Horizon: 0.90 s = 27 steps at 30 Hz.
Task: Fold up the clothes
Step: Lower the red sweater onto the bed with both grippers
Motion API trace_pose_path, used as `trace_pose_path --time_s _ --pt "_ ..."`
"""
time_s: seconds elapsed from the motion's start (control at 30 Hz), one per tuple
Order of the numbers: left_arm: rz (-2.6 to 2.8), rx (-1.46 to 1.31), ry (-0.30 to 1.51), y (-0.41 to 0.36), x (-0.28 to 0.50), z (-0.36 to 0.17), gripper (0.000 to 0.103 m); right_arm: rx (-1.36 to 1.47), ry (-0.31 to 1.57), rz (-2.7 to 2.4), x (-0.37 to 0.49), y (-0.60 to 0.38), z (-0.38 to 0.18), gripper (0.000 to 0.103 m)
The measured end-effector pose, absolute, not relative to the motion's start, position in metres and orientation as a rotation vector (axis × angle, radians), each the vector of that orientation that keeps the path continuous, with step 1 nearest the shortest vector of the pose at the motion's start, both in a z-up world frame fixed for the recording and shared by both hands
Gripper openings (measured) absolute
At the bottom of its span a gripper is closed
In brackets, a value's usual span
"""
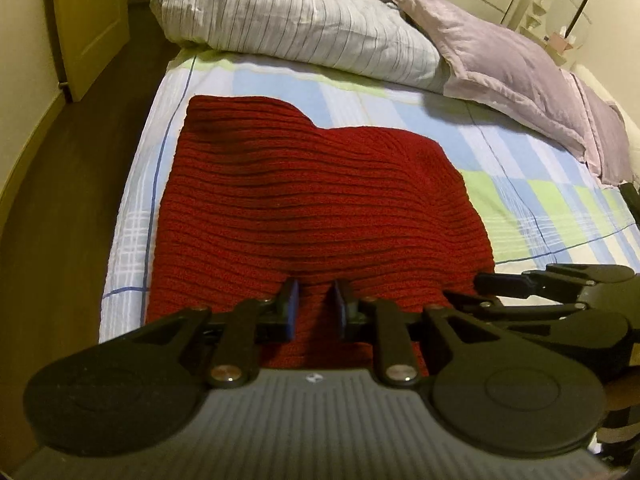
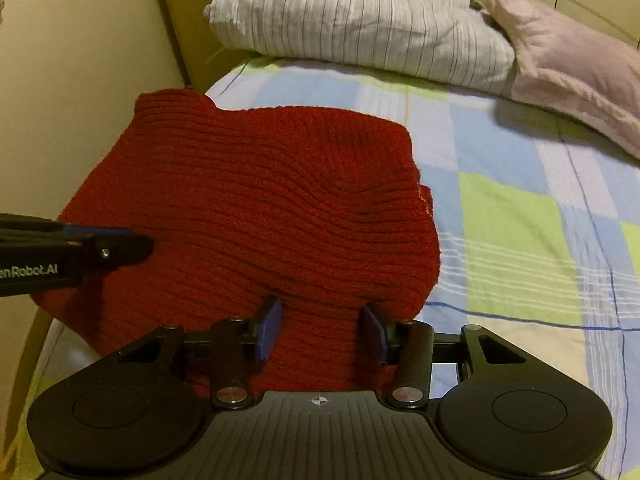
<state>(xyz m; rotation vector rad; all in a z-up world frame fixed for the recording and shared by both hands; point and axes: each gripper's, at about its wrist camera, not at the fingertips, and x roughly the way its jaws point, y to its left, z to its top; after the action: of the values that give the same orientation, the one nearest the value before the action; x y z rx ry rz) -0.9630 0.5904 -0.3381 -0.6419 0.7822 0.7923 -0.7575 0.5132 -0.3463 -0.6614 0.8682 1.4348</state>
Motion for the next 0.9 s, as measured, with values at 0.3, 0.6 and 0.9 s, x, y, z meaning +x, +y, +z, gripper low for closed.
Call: trace_pose_path --time_s 0.3,0.6,0.9 --pt "0.847 -0.639 0.792 0.576 -0.984 -0.291 0.016 -0.483 0.933 1.405 -0.746 0.476 -0.291 0.048" --pt "0.945 -0.680 0.895 0.576 -0.997 -0.323 0.011 -0.601 0.940 1.429 -0.780 0.492 -0.312 0.048" --pt "0.904 -0.589 0.784 0.638 -0.966 -0.279 0.011 -0.463 0.936 1.310 -0.722 0.535 -0.281 0.048"
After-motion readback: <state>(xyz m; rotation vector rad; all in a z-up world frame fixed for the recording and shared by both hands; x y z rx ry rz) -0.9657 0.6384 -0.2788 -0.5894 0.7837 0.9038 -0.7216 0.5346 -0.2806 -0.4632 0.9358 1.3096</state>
